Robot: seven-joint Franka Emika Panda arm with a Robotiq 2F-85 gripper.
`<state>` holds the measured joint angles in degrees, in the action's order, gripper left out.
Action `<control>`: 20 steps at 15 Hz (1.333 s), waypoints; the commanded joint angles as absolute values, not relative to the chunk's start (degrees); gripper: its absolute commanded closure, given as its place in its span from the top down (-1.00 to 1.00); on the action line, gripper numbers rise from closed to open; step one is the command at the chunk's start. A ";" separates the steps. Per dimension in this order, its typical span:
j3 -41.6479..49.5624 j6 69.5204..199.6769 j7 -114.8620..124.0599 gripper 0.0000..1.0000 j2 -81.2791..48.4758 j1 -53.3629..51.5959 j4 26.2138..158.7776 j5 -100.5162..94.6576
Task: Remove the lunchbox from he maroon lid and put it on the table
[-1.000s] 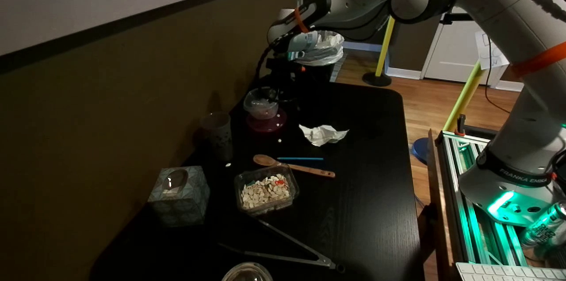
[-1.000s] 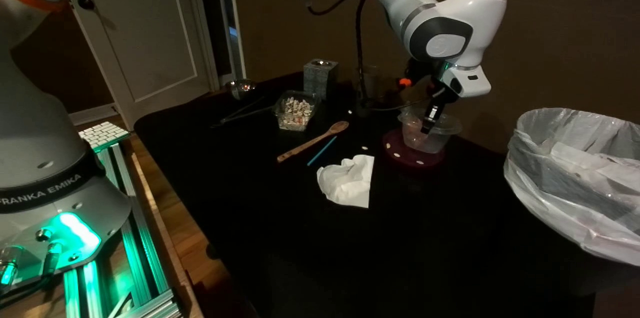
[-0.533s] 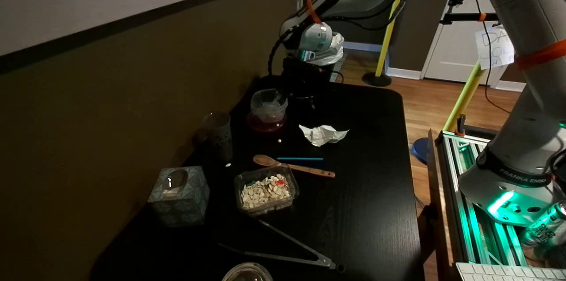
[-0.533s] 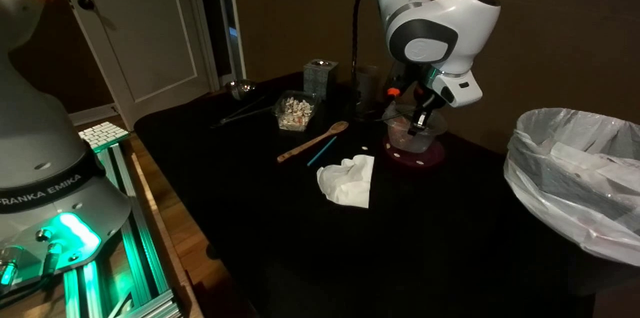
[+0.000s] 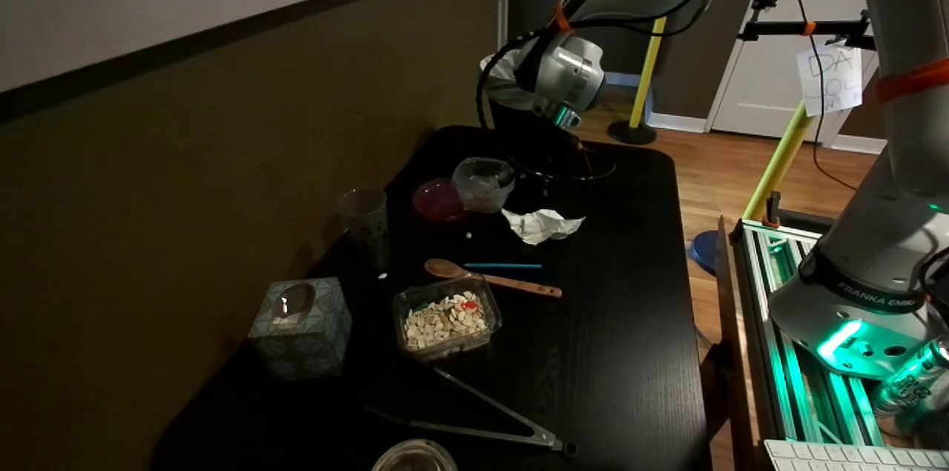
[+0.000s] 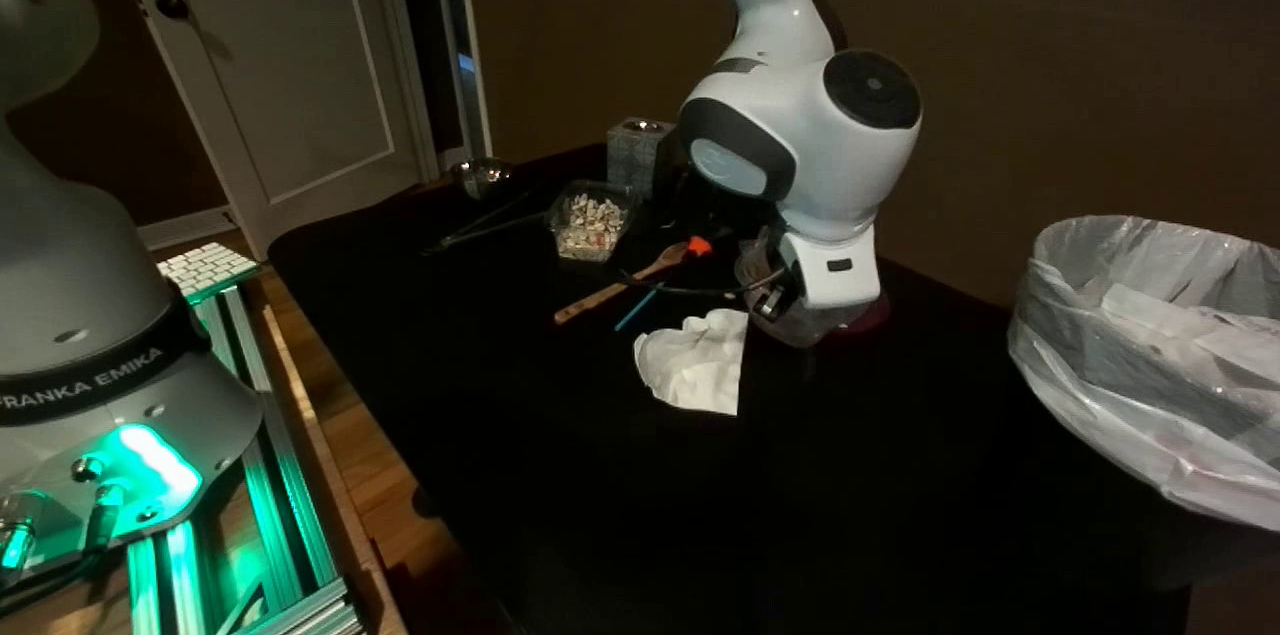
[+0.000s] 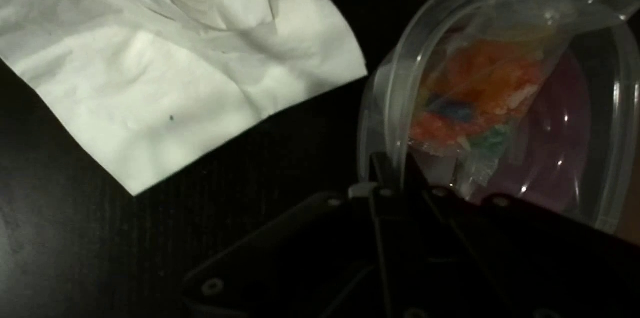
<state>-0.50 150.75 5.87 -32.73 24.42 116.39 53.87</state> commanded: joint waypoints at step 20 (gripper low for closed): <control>10.02 164.65 24.90 -0.24 -22.90 12.92 134.36 81.08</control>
